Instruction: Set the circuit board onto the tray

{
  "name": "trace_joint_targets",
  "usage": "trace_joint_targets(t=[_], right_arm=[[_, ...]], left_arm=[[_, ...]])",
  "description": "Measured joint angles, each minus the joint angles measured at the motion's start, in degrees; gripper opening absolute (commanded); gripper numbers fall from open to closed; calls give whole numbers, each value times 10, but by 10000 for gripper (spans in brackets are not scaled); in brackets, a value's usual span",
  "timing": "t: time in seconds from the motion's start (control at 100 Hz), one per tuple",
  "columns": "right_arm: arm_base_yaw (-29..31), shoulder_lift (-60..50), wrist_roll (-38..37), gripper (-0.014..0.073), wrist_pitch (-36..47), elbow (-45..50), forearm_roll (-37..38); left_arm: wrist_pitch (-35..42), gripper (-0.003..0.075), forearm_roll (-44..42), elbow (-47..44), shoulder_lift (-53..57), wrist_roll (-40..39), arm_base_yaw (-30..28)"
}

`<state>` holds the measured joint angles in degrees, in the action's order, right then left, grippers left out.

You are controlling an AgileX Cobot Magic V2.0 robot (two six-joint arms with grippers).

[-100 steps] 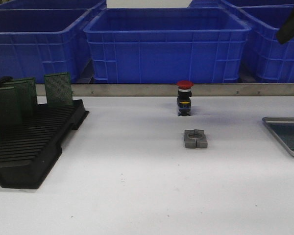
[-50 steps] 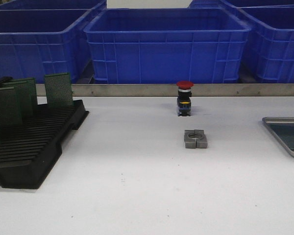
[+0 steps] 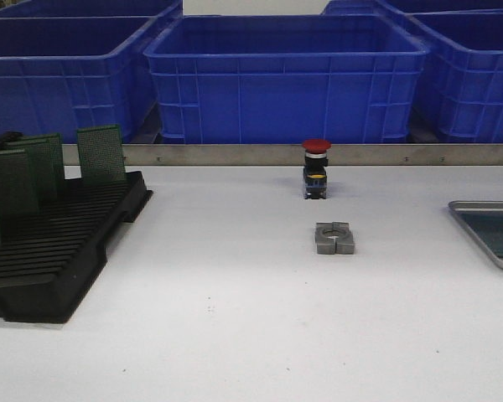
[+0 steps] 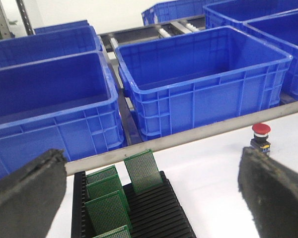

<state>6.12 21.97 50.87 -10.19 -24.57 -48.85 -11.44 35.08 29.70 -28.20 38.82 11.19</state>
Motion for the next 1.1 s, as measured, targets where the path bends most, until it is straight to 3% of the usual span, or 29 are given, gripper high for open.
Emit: trace_joint_targets(t=[0.15, 0.29, 0.43, 0.6, 0.67, 1.1], right_arm=[[0, -44, 0, 561, 20, 31, -1], [0, -50, 0, 525, 22, 40, -1], [0, -50, 0, 341, 22, 44, -2], [0, -50, 0, 25, 22, 44, -3], [0, -50, 0, -77, 22, 44, -3], [0, -50, 0, -69, 22, 44, -4]], left_arm=[[4, 549, 0, -22, 34, -1, 0], [4, 422, 0, -28, 38, -1, 0], [4, 229, 0, -28, 38, -1, 0], [4, -20, 0, -28, 38, -1, 0], [4, -18, 0, -28, 38, -1, 0], [5, -18, 0, -28, 38, -1, 0]])
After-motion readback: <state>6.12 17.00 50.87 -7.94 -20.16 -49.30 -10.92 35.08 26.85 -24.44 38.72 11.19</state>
